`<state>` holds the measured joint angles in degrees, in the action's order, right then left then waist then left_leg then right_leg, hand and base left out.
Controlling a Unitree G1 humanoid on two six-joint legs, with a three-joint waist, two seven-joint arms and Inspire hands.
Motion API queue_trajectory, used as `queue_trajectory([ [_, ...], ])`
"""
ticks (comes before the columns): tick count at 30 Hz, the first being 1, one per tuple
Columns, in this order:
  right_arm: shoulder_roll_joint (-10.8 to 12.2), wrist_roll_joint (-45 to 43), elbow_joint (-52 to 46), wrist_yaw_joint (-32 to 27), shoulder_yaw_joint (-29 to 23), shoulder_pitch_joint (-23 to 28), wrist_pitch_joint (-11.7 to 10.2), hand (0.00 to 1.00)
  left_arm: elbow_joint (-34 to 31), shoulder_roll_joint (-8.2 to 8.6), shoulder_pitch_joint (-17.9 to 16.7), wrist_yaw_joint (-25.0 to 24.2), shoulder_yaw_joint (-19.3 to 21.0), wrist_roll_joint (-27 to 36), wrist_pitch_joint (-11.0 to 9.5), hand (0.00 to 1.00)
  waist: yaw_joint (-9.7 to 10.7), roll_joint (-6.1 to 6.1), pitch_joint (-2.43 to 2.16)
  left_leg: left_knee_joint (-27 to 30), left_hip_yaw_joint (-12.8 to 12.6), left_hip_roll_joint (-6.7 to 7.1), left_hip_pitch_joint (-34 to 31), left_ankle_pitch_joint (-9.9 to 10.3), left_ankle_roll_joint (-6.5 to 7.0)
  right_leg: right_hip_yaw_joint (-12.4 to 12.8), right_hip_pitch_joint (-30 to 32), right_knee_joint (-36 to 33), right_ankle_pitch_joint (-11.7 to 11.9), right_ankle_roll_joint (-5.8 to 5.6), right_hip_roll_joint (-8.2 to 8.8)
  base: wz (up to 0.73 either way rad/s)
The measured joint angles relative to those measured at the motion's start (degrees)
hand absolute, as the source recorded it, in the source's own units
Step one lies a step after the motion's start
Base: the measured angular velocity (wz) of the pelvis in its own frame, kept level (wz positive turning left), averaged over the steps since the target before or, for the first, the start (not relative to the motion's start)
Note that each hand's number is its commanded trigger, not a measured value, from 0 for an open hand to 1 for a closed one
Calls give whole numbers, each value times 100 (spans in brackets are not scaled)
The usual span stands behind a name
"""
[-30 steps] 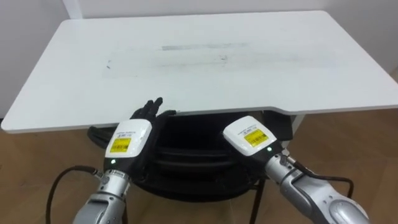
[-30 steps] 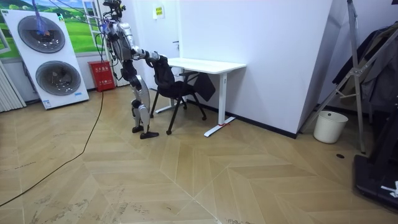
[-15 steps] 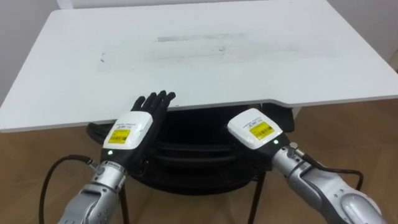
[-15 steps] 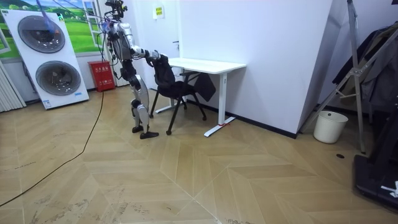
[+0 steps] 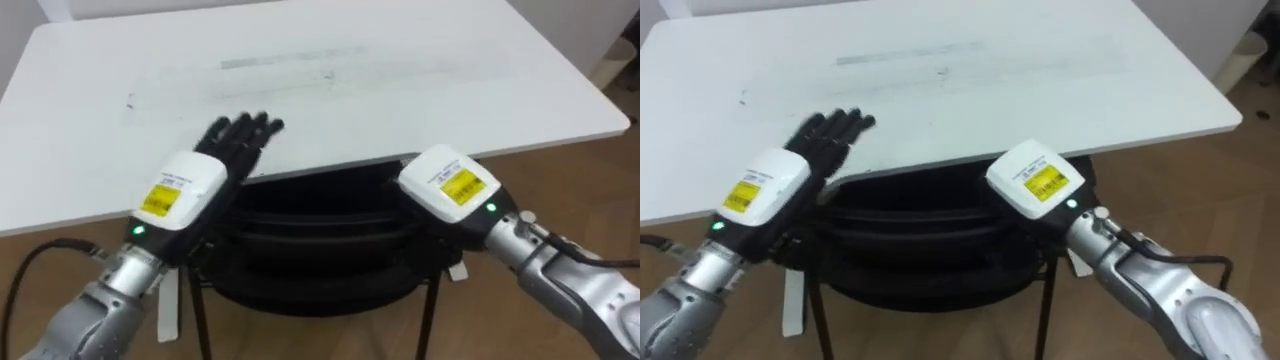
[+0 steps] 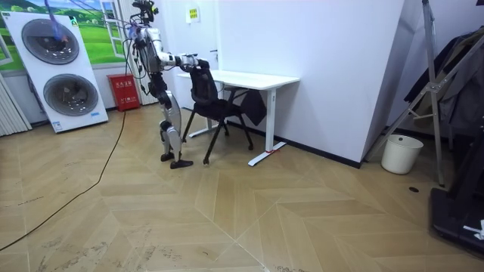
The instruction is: Push chair
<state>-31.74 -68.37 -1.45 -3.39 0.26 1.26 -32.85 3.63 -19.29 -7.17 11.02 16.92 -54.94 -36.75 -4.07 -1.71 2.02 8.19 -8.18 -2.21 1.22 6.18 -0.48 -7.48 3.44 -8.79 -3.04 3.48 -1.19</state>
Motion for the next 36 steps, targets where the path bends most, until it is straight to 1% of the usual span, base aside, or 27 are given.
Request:
queue_trajectory([
  [1, -58, 1, -100, -175, -276, 276, -122, 0, 0, -4, 0, 81, 234, 0, -71, 0, 1, 0, 0, 1, -24, 0, -2, 28, -3, 20, -3, 6, -3, -3, -15, -10],
  [2, -86, 0, -100, -327, -444, 471, -252, 0, -1, 30, 30, 599, 559, 54, -67, 0, 36, -1, 0, 0, -41, 1, 8, 46, -10, 42, -6, 14, -2, 14, -26, -9],
  [3, -107, -4, -103, -346, -468, 541, -313, 0, -3, 63, 95, 946, 804, 137, -61, 0, 101, -3, -1, 1, -43, -1, 24, 56, -14, 46, -21, 11, 10, 53, -30, -4],
  [5, -132, -194, -117, -477, -710, 1075, -561, 0, -64, 74, 509, 2183, 1635, 820, 149, 0, 314, -13, -8, 2, -69, 0, 88, 91, -32, 139, -71, -2, -39, 77, -41, -8],
  [6, -168, -256, -133, -514, -738, 1188, -616, 0, -137, 74, 566, 2438, 1851, 1031, 197, 0, 352, -11, -9, 2, -107, -1, 100, 100, -41, 178, -70, -1, -46, 75, -44, -28],
  [7, -240, -509, -283, -553, -903, 1443, -777, 0, -242, 71, 629, 2885, 2197, 1455, 269, 0, 396, 5, -17, 1, -124, 0, 143, 113, -59, 260, -92, 5, -57, 68, -49, -28],
  [8, -244, -549, -318, -591, -1043, 1537, -873, 0, -255, 69, 628, 3074, 2319, 1692, 300, 0, 412, 15, -23, 1, -123, 0, 191, 119, -66, 280, -126, 7, -62, 69, -45, -33],
  [9, -363, -573, -340, -701, -1212, 1711, -1091, 0, -240, 77, 590, 3369, 2468, 2178, 400, 0, 430, 25, -29, 2, -120, -1, 296, 147, -85, 301, -216, -9, -124, 65, -26, -21],
  [11, -638, -577, -393, -893, -1503, 2125, -1396, 0, -184, 175, 401, 3696, 2622, 2985, 760, 0, 423, 33, -34, 6, -121, -1, 431, 246, -125, 387, -261, -135, -276, 53, -53, -17],
  [12, -675, -577, -406, -954, -1549, 2204, -1445, 0, -178, 217, 326, 3758, 2644, 3143, 864, 0, 412, 37, -37, 9, -121, -2, 444, 272, -127, 419, -258, -148, -295, 54, -73, -17],
  [14, -706, -577, -413, -1171, -1636, 2433, -1476, 0, -106, 388, 133, 3959, 2623, 3757, 1250, 0, 392, 32, -42, 24, -112, -22, 444, 316, -127, 423, -229, -190, -321, 67, -98, -10],
  [15, -684, -577, -402, -1233, -1668, 2495, -1475, 0, -42, 416, 115, 4001, 2560, 3893, 1335, 0, 365, 40, -47, 23, -118, -21, 443, 316, -127, 424, -229, -189, -323, 66, -97, 0],
  [17, -530, -605, -374, -1455, -1747, 2650, -1421, 0, 185, 496, 84, 4054, 2336, 4440, 1651, 0, 231, 78, -73, 23, -154, -21, 439, 317, -127, 491, -204, -190, -335, 56, -111, -5],
  [18, -481, -609, -368, -1478, -1747, 2650, -1404, 0, 238, 503, 83, 4090, 2296, 4557, 1713, 0, 217, 85, -78, 23, -159, -21, 436, 317, -127, 503, -197, -192, -340, 53, -117, 0],
  [19, -358, -610, -313, -1556, -1747, 2656, -1389, 0, 317, 511, 67, 4140, 2227, 4791, 1800, 0, 193, 96, -89, 22, -159, -22, 432, 317, -127, 486, -198, -188, -355, 51, -114, 10],
  [20, -229, -615, -245, -1689, -1747, 2718, -1378, 0, 430, 533, 5, 4179, 2207, 4923, 1859, 0, 153, 114, -130, 21, -157, -22, 436, 318, -126, 460, -202, -189, -366, 51, -108, 11],
  [21, -169, -616, -217, -1762, -1747, 2760, -1370, 0, 456, 557, -50, 4208, 2207, 4990, 1908, 0, 124, 119, -151, 21, -159, -23, 445, 322, -120, 458, -186, -187, -367, 50, -108, 6],
  [22, -33, -616, -196, -1868, -1747, 2873, -1334, 0, 460, 648, -180, 4299, 2209, 5115, 1975, 0, 55, 134, -202, 23, -159, -25, 455, 333, -115, 454, -187, -189, -379, 41, -107, 6],
  [23, 4, -617, -178, -1919, -1747, 2916, -1316, 0, 461, 701, -244, 4373, 2209, 5155, 2003, 0, 39, 138, -211, 27, -158, -25, 457, 336, -111, 430, -199, -190, -384, 37, -101, 16],
  [25, 212, -620, 13, -2162, -1746, 2982, -1265, 0, 576, 867, -496, 4610, 2149, 5306, 2086, 0, -23, 135, -212, 35, -114, -30, 485, 368, -82, 340, -257, -192, -391, 27, -85, 20],
  [27, 358, -653, 161, -2359, -1745, 3015, -1185, 0, 735, 924, -669, 4686, 1983, 5488, 2140, 0, -102, 124, -216, 37, -89, -29, 503, 388, -55, 308, -282, -192, -403, 2, -78, 12],
  [28, 460, -663, 265, -2485, -1744, 3029, -1132, 0, 953, 953, -726, 4697, 1890, 5616, 2144, 0, -146, 116, -220, 43, -87, -23, 502, 396, -41, 288, -288, -194, -422, -48, -67, 9],
  [29, 494, -671, 306, -2537, -1738, 3028, -1105, 0, 1073, 961, -745, 4698, 1844, 5737, 2144, 0, -167, 113, -222, 51, -87, -19, 500, 396, -40, 288, -289, -194, -424, -61, -62, 7],
  [31, 600, -671, 621, -2846, -1730, 3039, -1056, 0, 1596, 962, -754, 4702, 1598, 6392, 2188, 0, -274, 112, -235, 89, -53, -20, 490, 398, -37, 277, -306, -194, -405, -89, -31, 4],
  [32, 622, -671, 726, -2960, -1724, 3039, -1055, 0, 1690, 962, -765, 4702, 1553, 6533, 2209, 0, -302, 100, -251, 107, -59, -19, 482, 404, -27, 278, -308, -195, -402, -95, -26, 5],
  [34, 702, -671, 1062, -3289, -1712, 3051, -1009, 0, 1965, 958, -836, 4717, 1475, 6970, 2252, 0, -385, 73, -309, 141, -63, -15, 450, 438, 24, 286, -301, -195, -383, -124, -15, 4],
  [36, 727, -671, 1298, -3525, -1709, 3051, -987, 0, 2290, 955, -913, 4718, 1462, 7071, 2252, 0, -432, 77, -347, 133, -100, -1, 448, 486, 38, 292, -304, -195, -366, -153, 4, 0],
])
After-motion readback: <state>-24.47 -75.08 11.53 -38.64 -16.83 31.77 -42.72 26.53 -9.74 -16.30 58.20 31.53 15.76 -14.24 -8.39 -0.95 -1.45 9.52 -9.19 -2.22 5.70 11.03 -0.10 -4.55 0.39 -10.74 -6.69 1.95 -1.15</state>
